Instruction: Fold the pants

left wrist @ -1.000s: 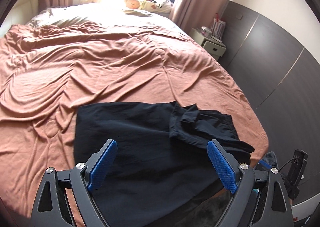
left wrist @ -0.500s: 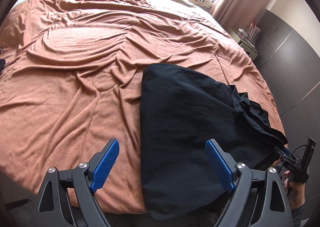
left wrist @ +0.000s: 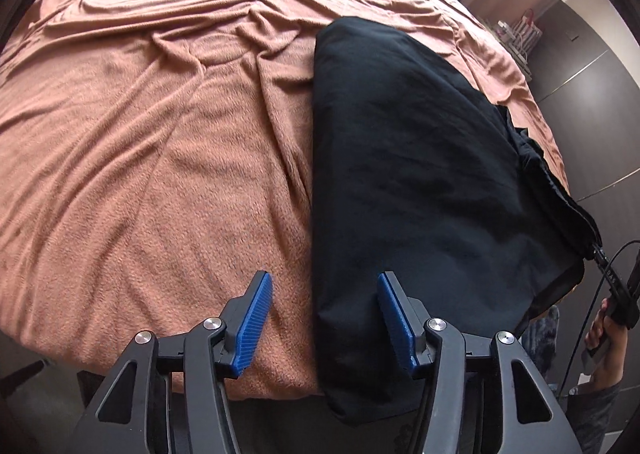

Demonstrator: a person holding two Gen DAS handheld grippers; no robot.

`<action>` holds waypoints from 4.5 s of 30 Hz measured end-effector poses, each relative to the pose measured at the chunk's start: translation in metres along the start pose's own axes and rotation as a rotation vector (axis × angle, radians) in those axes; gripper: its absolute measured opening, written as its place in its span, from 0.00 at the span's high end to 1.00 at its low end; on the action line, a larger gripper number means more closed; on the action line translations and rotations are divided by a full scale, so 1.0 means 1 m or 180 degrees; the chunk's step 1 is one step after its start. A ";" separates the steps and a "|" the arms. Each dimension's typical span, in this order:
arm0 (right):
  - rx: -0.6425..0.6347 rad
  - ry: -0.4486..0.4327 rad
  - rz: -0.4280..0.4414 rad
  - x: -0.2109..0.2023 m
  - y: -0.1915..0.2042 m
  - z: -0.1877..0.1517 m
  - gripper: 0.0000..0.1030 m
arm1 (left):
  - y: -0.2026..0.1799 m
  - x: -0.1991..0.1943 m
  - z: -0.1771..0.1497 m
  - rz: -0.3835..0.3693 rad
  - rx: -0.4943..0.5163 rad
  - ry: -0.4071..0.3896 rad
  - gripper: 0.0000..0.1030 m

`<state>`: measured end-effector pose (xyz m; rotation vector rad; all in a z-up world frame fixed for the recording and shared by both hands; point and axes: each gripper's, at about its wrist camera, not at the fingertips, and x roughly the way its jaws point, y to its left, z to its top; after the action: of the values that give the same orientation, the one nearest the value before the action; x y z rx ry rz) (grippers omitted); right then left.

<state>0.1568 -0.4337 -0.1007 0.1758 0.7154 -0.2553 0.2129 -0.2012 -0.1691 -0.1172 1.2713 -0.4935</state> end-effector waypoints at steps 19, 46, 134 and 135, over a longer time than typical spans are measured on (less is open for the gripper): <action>0.0617 0.0199 0.0230 -0.041 -0.045 -0.018 0.85 | -0.001 -0.010 -0.020 0.0071 0.0243 0.0130 0.88; -0.0717 0.0526 0.0116 0.029 0.065 0.056 0.56 | 0.027 -0.026 0.005 0.0050 -0.0100 -0.0148 0.74; -0.0085 0.0419 -0.0007 0.063 0.006 0.106 0.96 | -0.004 -0.008 0.016 -0.0122 -0.0099 -0.0106 0.74; 0.0013 0.0413 -0.0019 0.063 -0.003 0.106 0.96 | -0.005 -0.008 0.017 -0.0126 -0.0088 -0.0107 0.74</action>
<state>0.2677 -0.4728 -0.0639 0.1954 0.8443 -0.2526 0.2253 -0.2057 -0.1552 -0.1737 1.2451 -0.5061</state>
